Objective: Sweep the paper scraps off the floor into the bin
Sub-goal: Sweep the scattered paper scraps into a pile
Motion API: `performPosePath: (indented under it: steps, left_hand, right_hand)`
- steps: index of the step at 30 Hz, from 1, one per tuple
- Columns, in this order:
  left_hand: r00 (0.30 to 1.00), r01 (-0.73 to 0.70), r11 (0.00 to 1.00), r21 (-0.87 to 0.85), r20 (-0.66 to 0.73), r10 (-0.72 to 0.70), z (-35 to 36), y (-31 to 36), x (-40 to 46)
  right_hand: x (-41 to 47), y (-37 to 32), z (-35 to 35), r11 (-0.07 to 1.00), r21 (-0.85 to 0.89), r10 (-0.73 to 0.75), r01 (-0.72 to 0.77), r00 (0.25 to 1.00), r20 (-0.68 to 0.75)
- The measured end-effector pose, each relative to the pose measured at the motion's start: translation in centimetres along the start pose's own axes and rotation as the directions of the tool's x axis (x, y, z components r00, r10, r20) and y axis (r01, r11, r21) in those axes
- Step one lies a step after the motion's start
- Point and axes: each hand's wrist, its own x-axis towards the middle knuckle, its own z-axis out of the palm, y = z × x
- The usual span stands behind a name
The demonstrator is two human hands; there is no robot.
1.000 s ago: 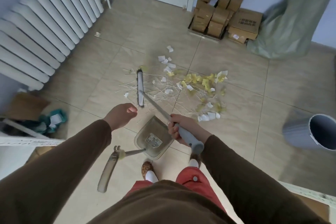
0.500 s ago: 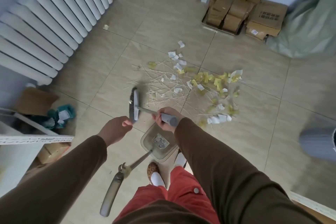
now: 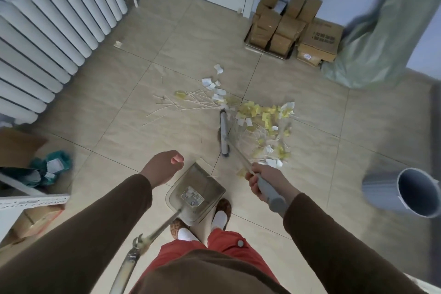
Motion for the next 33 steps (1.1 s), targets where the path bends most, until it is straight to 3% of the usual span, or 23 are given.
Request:
performPosePath:
  steps: [7, 14, 22, 29, 33]
  left_hand:
    - [1.000, 0.021, 0.999, -0.038, -0.008, -0.021, -1.8, -1.8, 0.1]
    - [0.994, 0.100, 0.989, -0.111, -0.039, -0.105, -3.1, -3.3, 0.6]
    - [0.945, 0.286, 0.928, -0.239, -0.090, -0.314, -2.9, -1.2, 4.9]
    - [0.924, 0.350, 0.894, -0.279, -0.054, -0.378, -2.5, 6.1, 10.9]
    - [0.953, 0.288, 0.929, -0.233, -0.023, -0.302, -3.6, 11.6, 14.8]
  right_hand:
    - [-2.4, 2.3, 3.3, 0.995, 0.104, -0.012, -0.011, 0.975, 0.223]
    - [3.4, -2.7, 14.7, 0.993, -0.057, 0.121, -0.107, 0.876, 0.466]
    - [14.8, -11.0, 26.0, 0.937, -0.281, 0.326, -0.208, 0.811, 0.485]
    - [21.5, -24.7, 19.7, 0.949, -0.236, 0.290, -0.208, 0.871, 0.397]
    - [19.6, -30.1, 12.0, 0.975, -0.029, 0.216, -0.220, 0.913, 0.346]
